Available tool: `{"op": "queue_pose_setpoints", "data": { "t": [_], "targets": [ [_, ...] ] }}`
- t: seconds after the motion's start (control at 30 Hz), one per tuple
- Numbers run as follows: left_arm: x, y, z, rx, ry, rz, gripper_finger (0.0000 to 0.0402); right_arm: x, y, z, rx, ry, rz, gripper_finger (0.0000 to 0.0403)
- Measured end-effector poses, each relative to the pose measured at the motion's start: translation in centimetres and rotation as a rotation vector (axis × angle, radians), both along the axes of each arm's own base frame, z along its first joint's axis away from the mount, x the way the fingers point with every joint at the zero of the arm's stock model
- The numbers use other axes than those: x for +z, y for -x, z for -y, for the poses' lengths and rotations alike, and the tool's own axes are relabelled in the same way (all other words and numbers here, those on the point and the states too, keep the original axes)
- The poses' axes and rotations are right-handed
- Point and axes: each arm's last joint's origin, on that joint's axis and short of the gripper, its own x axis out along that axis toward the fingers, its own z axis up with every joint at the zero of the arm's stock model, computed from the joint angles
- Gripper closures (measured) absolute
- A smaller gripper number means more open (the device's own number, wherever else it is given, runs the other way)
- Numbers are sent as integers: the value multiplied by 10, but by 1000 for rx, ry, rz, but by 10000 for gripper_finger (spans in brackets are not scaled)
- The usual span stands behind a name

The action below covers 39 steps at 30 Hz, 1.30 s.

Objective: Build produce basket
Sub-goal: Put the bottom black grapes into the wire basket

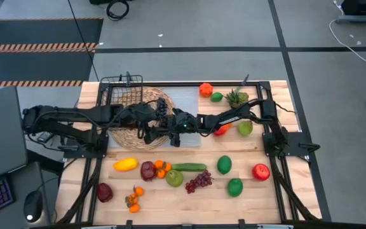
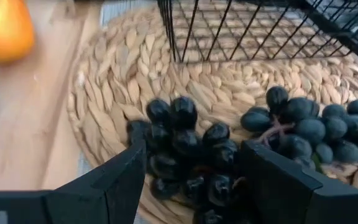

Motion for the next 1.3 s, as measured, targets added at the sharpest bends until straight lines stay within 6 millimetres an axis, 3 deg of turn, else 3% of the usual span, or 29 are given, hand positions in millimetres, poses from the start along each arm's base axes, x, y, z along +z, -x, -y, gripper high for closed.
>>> {"op": "queue_pose_setpoints", "data": {
  "t": [0.63,0.77,1.1,1.3],
  "targets": [
    [14,20,7,25,60,41,170,-9,9,16,-146,75,-109,167],
    [17,22,7,24,59,61,170,-10,10,15,-154,112,-130,206],
    [19,27,6,42,54,66,170,-13,10,10,-115,143,-159,364],
    [17,29,6,51,47,28,170,0,13,8,-94,165,-154,380]
  ]
}}
